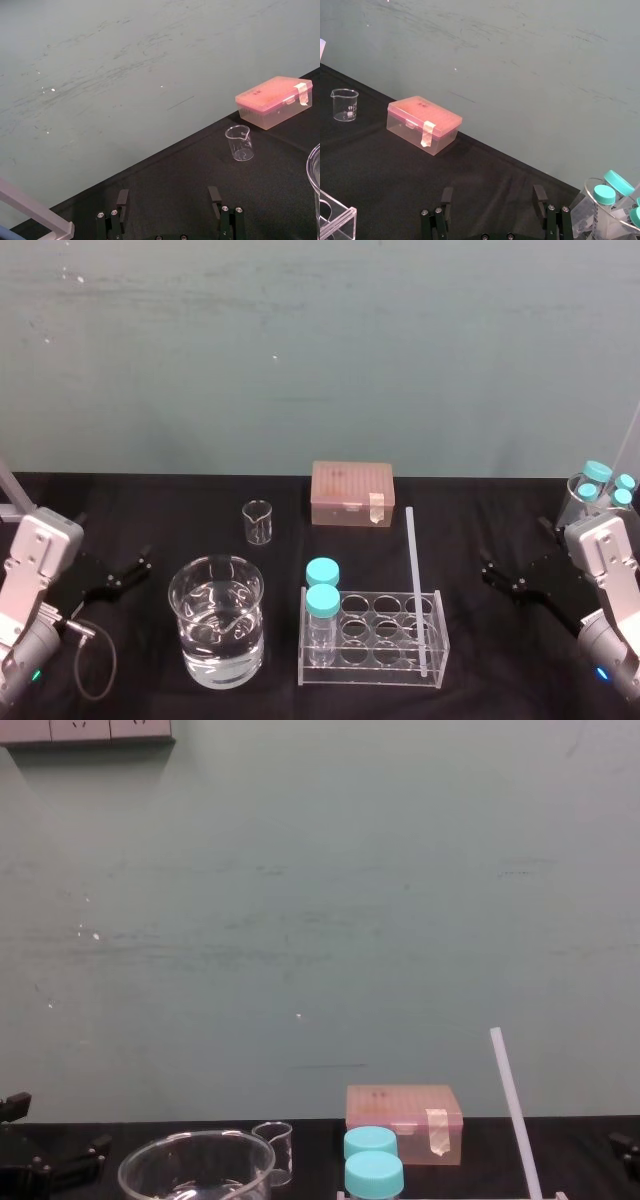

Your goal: Pick up the stirring rod with one hand, then place it down.

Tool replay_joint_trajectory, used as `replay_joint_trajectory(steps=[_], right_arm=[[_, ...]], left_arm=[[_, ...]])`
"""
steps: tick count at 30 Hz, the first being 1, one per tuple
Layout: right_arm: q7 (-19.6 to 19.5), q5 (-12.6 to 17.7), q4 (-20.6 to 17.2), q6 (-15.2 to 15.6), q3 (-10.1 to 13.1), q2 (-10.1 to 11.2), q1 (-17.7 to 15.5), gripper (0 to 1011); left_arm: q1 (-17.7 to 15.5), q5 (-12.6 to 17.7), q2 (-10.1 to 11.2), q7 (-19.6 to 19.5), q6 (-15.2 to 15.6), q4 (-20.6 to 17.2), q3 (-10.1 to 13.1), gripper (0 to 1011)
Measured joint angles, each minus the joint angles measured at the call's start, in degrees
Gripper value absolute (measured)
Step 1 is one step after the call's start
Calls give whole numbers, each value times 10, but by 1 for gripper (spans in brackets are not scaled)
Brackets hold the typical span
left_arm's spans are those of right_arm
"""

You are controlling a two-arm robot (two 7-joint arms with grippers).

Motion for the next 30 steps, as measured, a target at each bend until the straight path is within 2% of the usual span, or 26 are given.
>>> replay_joint_trajectory(steps=[26, 29, 30], right_arm=[[0, 0, 0, 0, 0, 0, 0, 1003], [7, 11, -1, -3, 7, -5, -2, 1003], [18, 26, -3, -6, 13, -10, -4, 1003]], left_arm=[[0, 0, 0, 0, 0, 0, 0, 1005], [0, 0, 0, 0, 0, 0, 0, 1005], [0, 0, 0, 0, 0, 0, 0, 1005]])
